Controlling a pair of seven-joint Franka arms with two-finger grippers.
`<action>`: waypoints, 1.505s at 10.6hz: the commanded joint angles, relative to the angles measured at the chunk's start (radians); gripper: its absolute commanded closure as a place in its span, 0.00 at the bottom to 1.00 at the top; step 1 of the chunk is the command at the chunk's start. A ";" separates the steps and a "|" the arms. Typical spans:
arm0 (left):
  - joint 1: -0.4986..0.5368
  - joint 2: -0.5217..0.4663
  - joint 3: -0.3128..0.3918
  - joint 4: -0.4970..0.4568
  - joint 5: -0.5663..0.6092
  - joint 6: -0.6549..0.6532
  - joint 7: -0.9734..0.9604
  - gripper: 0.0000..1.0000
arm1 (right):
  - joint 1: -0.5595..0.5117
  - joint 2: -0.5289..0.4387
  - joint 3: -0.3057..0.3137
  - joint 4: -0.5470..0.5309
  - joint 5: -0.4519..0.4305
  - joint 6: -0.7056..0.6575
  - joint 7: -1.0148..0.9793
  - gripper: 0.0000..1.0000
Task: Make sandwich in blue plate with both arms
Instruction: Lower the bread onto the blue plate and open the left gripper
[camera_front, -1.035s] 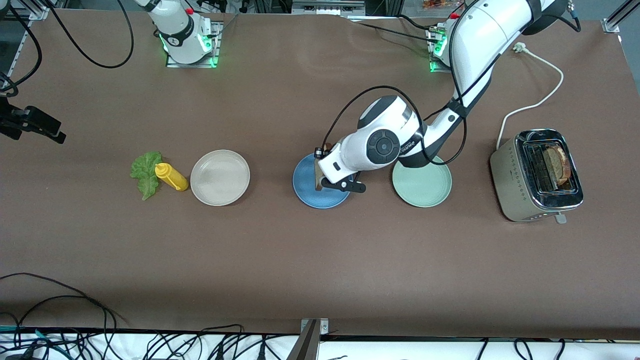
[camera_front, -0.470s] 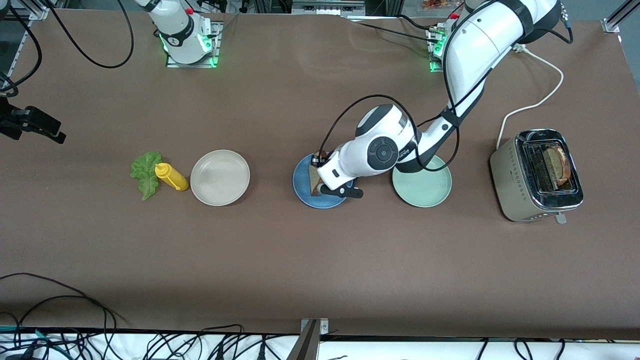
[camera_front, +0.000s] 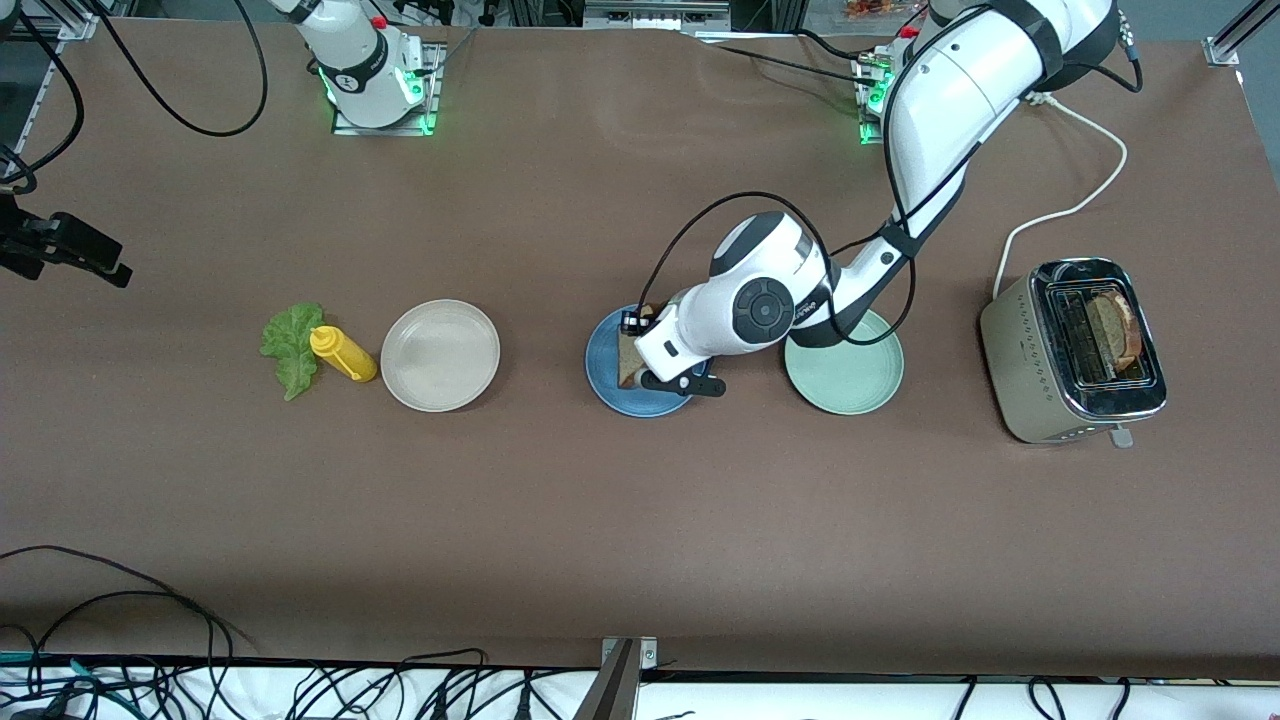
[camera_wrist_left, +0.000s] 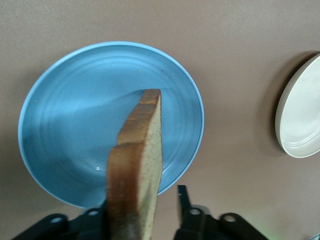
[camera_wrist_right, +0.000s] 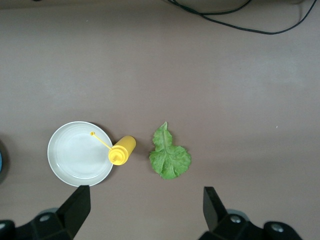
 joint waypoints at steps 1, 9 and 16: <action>0.001 0.014 -0.015 0.016 0.109 0.008 -0.013 0.00 | 0.003 0.005 0.003 0.014 -0.006 -0.012 -0.001 0.00; 0.055 -0.140 -0.003 0.033 0.183 -0.194 0.091 0.00 | 0.010 0.033 0.007 0.014 -0.001 -0.011 0.006 0.00; 0.061 -0.371 0.116 0.025 0.181 -0.387 0.088 0.00 | 0.000 0.212 0.000 -0.024 -0.018 0.008 -0.044 0.00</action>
